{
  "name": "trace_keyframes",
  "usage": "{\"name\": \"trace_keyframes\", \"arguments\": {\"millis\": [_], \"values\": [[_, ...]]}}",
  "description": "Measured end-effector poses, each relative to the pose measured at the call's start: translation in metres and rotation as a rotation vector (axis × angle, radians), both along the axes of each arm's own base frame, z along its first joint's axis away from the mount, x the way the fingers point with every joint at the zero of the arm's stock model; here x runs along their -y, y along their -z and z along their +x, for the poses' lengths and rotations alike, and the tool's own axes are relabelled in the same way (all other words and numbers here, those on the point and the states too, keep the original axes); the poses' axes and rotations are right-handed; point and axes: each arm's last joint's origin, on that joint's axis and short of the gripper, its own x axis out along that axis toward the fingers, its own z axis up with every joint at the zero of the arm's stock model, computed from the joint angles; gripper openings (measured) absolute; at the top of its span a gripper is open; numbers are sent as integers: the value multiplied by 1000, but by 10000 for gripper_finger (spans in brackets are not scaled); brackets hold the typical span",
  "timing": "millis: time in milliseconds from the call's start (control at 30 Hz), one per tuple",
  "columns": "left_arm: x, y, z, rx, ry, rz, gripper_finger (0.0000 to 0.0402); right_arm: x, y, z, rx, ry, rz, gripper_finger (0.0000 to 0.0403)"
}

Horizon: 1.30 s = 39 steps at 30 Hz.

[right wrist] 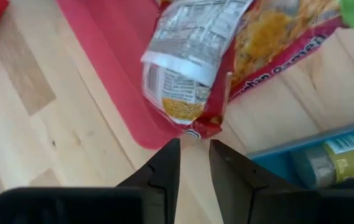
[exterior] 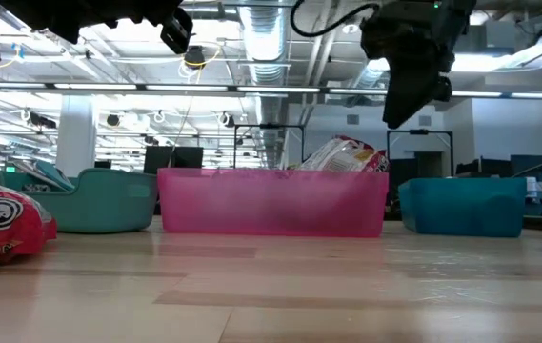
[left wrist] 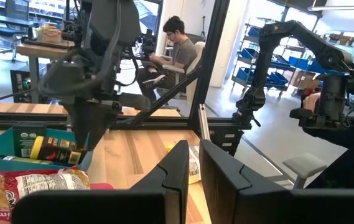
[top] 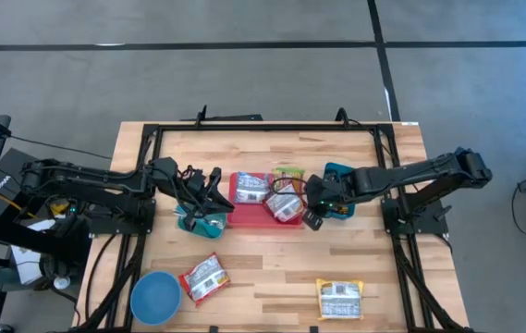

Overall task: Pick & Place Food Item
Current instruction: Put the red noodle pack into the red bin

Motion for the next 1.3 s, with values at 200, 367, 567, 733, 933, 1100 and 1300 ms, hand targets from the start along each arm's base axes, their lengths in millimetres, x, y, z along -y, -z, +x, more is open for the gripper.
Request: {"name": "trace_keyframes", "arguments": {"millis": [200,367,567,733,933,1100,1300], "values": [[0,0,0,-1,0,-1,32,-5,10,-2,16,32,-59,82],[0,0,0,0,0,-1,32,-10,22,-7,54,42,-51,82],[0,0,0,0,0,-1,32,-12,25,-15,103,27,-43,82],[0,0,0,-1,2,-1,32,-13,29,-24,111,41,-60,82],[1,0,0,2,2,2,32,-17,30,-40,209,82,-72,82],[0,0,0,2,-19,3,32,-21,31,-45,283,73,-40,82],[0,0,0,2,-21,4,32,-19,38,-46,262,81,-48,82]]}}
